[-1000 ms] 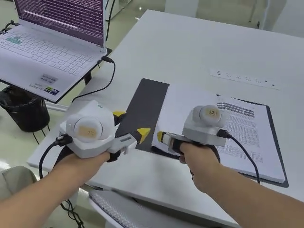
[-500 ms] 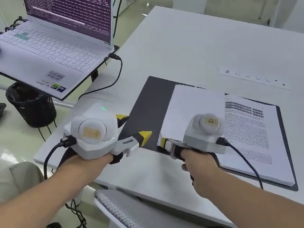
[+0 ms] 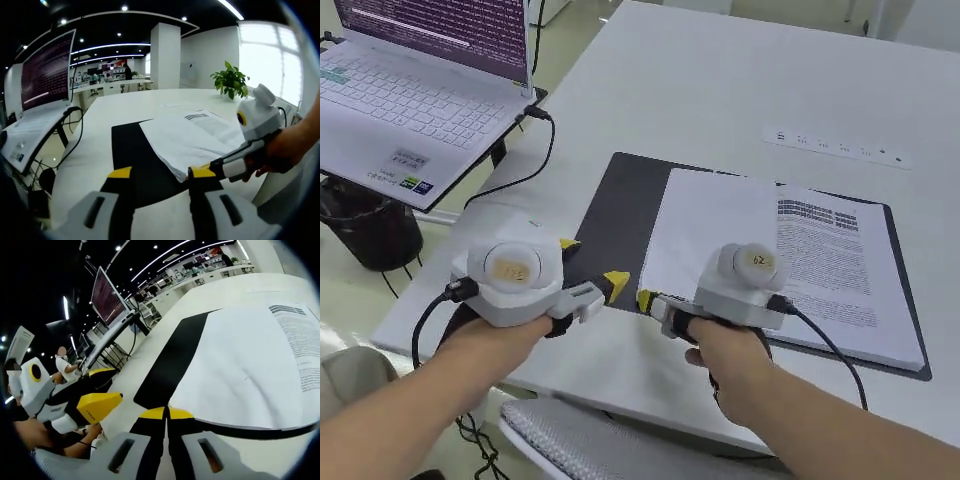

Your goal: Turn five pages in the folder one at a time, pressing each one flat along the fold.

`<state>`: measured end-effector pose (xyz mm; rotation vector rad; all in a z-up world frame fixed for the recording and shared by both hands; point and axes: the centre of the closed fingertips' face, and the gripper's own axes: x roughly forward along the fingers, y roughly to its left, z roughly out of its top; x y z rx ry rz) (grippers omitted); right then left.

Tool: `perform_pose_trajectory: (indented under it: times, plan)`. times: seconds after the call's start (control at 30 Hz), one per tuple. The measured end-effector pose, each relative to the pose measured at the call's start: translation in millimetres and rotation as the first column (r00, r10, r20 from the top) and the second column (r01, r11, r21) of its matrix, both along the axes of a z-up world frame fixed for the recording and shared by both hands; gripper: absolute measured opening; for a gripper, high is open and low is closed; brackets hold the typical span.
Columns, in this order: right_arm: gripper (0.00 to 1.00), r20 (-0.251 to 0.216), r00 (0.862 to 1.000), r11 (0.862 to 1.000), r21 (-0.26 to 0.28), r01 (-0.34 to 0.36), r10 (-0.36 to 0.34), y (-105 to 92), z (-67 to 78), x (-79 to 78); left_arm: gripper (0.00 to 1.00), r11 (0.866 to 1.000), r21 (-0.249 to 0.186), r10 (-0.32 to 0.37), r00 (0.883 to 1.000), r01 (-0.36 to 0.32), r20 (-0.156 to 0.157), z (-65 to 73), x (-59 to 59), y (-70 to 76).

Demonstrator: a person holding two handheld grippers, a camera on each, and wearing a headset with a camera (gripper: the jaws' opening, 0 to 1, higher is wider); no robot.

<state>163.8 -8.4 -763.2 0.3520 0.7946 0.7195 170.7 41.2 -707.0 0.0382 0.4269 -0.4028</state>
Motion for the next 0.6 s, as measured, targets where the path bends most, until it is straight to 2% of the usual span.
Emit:
perform_pose_trajectory:
  times: [0.07, 0.2, 0.33, 0.43, 0.47, 0.53, 0.6]
  plan:
    - [0.0, 0.013, 1.0, 1.0, 0.011, 0.009, -0.009, -5.7, 5.0, 0.3, 0.41, 1.0, -0.002, 0.001, 1.0, -0.001, -0.005, -2.0, 4.1, -3.8]
    - [0.0, 0.047, 0.997, 0.998, 0.02, 0.056, -0.057, -26.2, 13.1, 5.8, 0.4, 1.0, -0.006, -0.021, 1.0, 0.021, -0.019, -9.1, 14.7, -20.3]
    - [0.0, 0.07, 0.991, 0.993, 0.025, 0.117, -0.119, -54.1, 17.6, 16.2, 0.4, 0.997, 0.017, -0.075, 0.996, 0.075, -0.046, -25.7, 23.1, -41.9]
    - [0.0, 0.102, 0.978, 0.984, 0.031, 0.178, -0.18, -80.0, 22.5, 27.9, 0.39, 0.994, 0.025, -0.106, 0.993, 0.107, -0.06, -37.3, 28.3, -58.6]
    - [0.0, 0.112, 0.975, 0.982, 0.032, 0.189, -0.191, -86.2, 23.7, 30.3, 0.39, 0.991, 0.041, -0.125, 0.99, 0.128, -0.067, -42.6, 29.3, -64.6]
    - [0.0, 0.132, 0.968, 0.977, 0.031, 0.213, -0.215, -101.1, 25.5, 36.0, 0.37, 0.984, 0.068, -0.159, 0.983, 0.166, -0.092, -52.7, 29.4, -72.4]
    - [0.0, 0.138, 0.961, 0.971, 0.034, 0.238, -0.24, -114.6, 26.2, 41.0, 0.36, 0.983, 0.078, -0.157, 0.982, 0.165, -0.102, -59.1, 32.2, -74.4]
